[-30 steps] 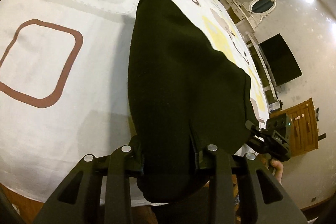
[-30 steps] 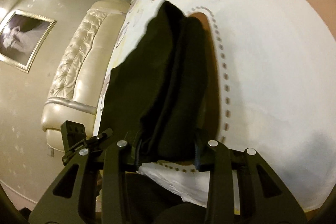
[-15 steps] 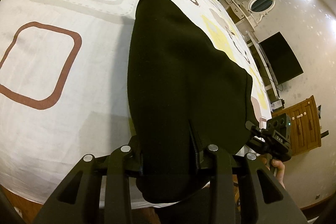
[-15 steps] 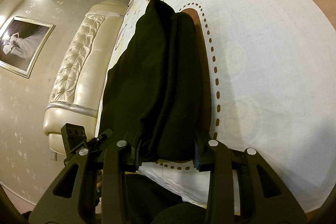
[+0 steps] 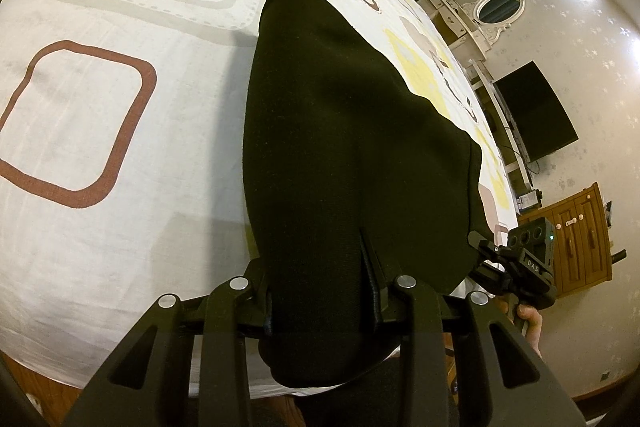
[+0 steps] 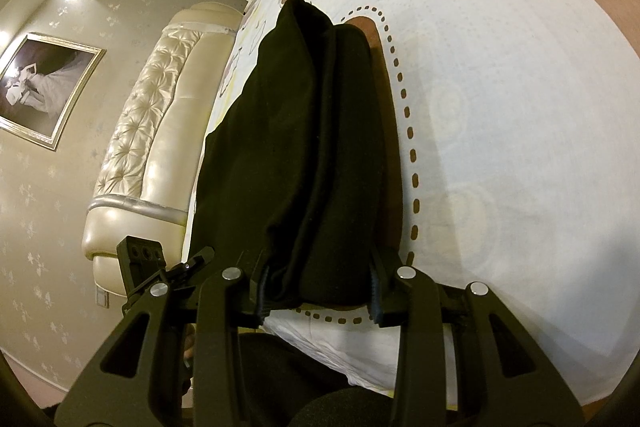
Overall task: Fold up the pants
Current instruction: 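Grasp the hem end of the black pants with both grippers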
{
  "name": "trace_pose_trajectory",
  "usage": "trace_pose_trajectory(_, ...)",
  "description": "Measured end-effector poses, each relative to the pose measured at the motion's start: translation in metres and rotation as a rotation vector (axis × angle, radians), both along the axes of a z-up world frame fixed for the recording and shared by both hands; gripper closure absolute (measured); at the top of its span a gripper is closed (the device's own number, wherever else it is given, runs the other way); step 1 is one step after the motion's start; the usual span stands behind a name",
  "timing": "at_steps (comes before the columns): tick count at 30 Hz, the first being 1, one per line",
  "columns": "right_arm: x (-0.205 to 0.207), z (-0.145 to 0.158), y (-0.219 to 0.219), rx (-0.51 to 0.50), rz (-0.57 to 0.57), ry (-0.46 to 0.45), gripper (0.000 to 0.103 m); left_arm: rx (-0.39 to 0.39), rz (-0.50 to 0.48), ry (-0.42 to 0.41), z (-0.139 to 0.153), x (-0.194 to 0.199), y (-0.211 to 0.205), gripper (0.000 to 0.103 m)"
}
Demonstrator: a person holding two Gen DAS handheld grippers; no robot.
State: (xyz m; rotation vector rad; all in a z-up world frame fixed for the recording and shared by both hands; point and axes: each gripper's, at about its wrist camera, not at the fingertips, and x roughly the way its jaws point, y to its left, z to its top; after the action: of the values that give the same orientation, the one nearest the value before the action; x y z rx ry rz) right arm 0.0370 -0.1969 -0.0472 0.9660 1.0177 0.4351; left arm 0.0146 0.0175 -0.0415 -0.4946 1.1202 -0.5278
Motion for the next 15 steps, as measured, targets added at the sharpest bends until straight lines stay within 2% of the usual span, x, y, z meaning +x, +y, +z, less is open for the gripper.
trace_pose_trajectory(7,0.0005,-0.0012,-0.0041,0.003,-0.002,-0.001,0.068,0.001,0.001,0.002,0.0003,0.0002,-0.0004,0.068)
trace_pose_trajectory(15,0.0013,-0.0002,-0.0038,0.004,-0.003,-0.001,0.067,0.049,-0.01,-0.024,0.0041,-0.0007,-0.0035,0.063)
